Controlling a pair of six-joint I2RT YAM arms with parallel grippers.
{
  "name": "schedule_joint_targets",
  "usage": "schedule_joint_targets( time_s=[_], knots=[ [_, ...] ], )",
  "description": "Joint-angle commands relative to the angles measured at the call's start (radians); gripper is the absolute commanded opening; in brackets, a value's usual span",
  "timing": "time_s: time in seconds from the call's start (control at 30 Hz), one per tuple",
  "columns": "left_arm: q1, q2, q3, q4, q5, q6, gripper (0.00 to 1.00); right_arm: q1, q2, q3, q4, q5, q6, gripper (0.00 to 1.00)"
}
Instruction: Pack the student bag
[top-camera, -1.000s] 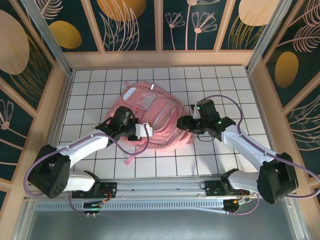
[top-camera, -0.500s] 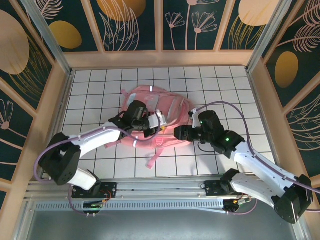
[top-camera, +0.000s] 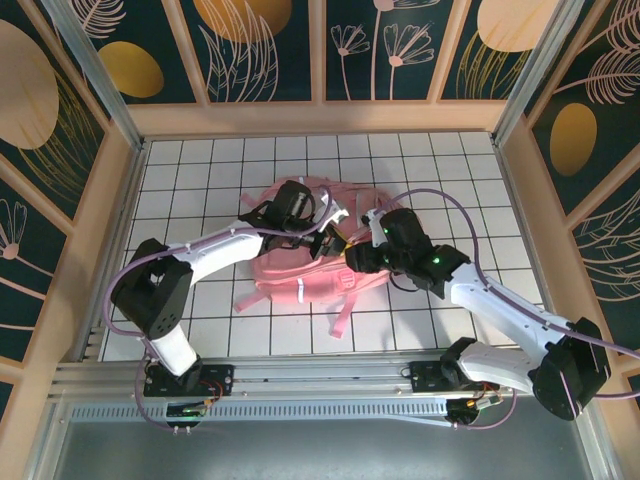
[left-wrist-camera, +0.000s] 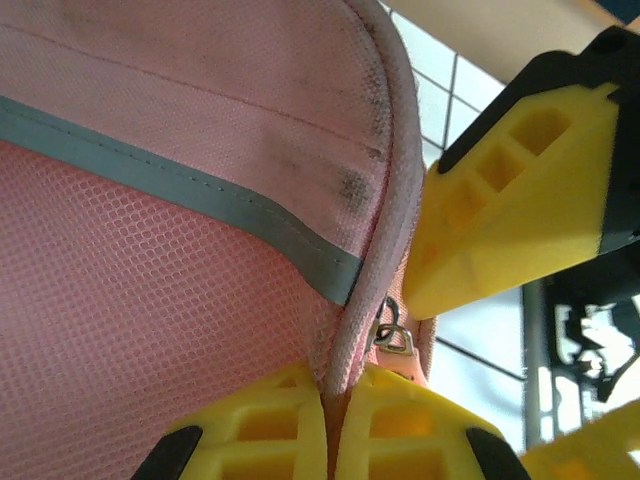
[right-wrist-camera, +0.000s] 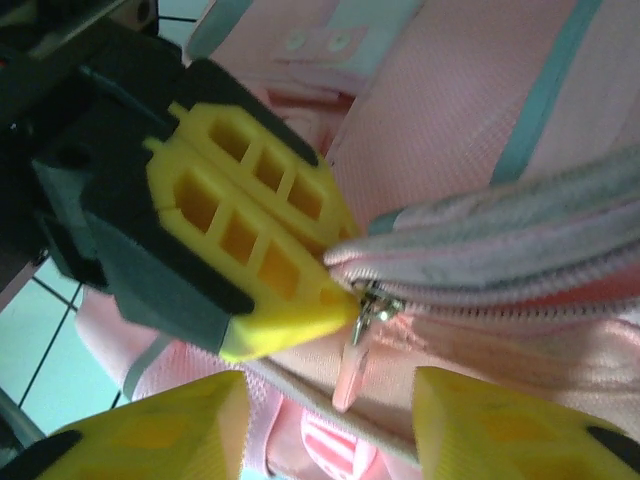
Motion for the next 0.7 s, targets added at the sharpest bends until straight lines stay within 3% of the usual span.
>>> schedule_joint_targets(
  time_s=[0.0,0.13,0.3,0.47,0.67],
  knots=[
    [-0.002,-0.012,0.042,0.075,0.155,-0.154,0.00,0.005,0.019,0.017,0.033,0.075,0.021,0.41],
    [0.000,-0.012,0.047,0.119,0.170,-0.237,0.00,0.005,0.019,-0.015,0.061,0.132,0.053,0.33],
    [-0.001,0.037,0.062,0.126,0.164,-0.296,0.00,0.012,0.025,-0.026,0.075,0.175,0.048,0.33],
    [0.002,0.092,0.104,0.085,0.152,-0.370,0.00,0.079,0.034,-0.031,0.070,0.336,0.093,0.47],
    [0.003,0.162,0.170,0.067,0.172,-0.485,0.00,0.117,0.042,-0.052,0.074,0.427,0.067,0.46]
  ],
)
